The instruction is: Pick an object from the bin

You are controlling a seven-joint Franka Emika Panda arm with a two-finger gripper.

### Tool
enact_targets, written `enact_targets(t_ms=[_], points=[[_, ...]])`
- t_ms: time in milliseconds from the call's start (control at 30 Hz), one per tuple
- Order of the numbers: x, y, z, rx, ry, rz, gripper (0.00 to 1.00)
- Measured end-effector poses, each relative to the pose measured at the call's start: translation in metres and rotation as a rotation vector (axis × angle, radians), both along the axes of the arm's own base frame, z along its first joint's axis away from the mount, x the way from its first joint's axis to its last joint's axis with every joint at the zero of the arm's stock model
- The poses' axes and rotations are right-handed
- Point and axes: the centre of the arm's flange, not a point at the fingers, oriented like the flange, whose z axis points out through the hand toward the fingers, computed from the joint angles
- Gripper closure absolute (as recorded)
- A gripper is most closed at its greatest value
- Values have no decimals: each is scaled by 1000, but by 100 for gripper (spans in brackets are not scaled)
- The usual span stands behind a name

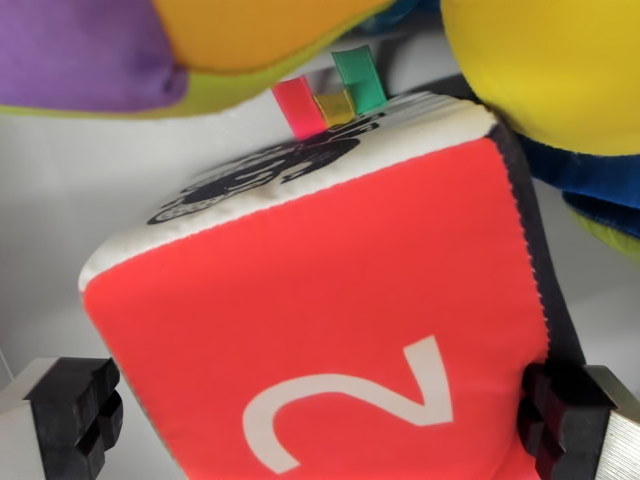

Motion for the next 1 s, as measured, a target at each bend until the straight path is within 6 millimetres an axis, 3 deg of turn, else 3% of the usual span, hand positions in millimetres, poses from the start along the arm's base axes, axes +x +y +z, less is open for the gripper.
enact_targets(t_ms=[233,267,1000], points=[[1,0,-6,0,-4,-1,0],[1,0,-6,0,-4,-1,100],[1,-1,-7,-1,-2,-2,100]])
